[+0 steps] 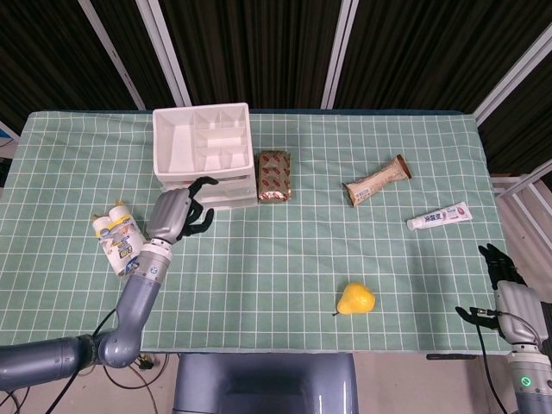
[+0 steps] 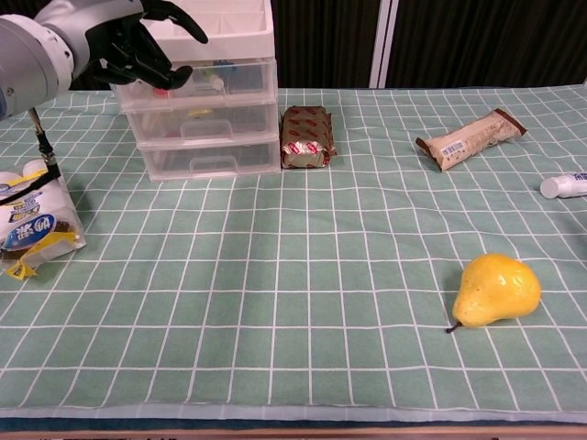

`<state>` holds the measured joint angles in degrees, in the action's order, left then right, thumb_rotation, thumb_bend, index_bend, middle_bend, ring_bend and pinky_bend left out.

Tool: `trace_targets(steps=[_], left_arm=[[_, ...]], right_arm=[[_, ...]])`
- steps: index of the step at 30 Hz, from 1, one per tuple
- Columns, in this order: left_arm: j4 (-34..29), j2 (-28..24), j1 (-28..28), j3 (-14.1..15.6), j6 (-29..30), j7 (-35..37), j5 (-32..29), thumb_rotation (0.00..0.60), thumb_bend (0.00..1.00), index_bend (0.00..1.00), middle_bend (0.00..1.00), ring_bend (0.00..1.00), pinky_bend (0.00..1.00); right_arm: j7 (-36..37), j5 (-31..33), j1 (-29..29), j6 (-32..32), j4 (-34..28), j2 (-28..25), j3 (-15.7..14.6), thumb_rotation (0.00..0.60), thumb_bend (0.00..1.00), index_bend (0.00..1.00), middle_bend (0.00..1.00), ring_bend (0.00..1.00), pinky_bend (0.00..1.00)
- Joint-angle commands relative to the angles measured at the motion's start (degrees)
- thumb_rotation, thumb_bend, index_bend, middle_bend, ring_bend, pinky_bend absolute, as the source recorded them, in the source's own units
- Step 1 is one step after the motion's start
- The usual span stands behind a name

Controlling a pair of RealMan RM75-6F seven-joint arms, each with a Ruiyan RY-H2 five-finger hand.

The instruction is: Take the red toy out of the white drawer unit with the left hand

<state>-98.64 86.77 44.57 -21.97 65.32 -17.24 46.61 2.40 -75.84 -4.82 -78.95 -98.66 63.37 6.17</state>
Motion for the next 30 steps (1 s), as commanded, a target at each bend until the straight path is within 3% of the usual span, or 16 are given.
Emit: trace_targets(steps=[1,14,26,30], left_arm=[[-0.8,-1.3,2.3,-1.3,1.8,-6.7,-7.8,0.600,0.45,0.26,1.00,0.99,1.00],[0.9,-1.3,5.2,-1.7,1.7,-12.4,-18.6,0.600,0.45,0.30,1.00,0.99,1.00],[-0.6,-2.2,5.4,-1.0,1.7,-12.4,-20.0,0.600,0.45,0.33,1.00,1.00,1.00],[-2.7,-3.2,4.9,-0.3,1.4,-12.1,-20.1,0.600,0.45,0.41,1.00,1.00,1.00]], right_arm=[[0.0,0.1,0.0,0.1,0.0,0.0,0.0,0.600,0.07,0.00,0.00,0.00,0.23],[0.1,0.4,-0.1,0.3,-0.1,-0.1,0.0,0.600,0.07,0.00,0.00,0.00,0.23],[0.2,0.4,0.0,0.3,-0.3,-0.2,0.0,0.600,0.07,0.00,0.00,0.00,0.23],[0.2,0.4,0.0,0.4,-0.3,-0.2,0.0,0.600,0.07,0.00,0.00,0.00,0.23]])
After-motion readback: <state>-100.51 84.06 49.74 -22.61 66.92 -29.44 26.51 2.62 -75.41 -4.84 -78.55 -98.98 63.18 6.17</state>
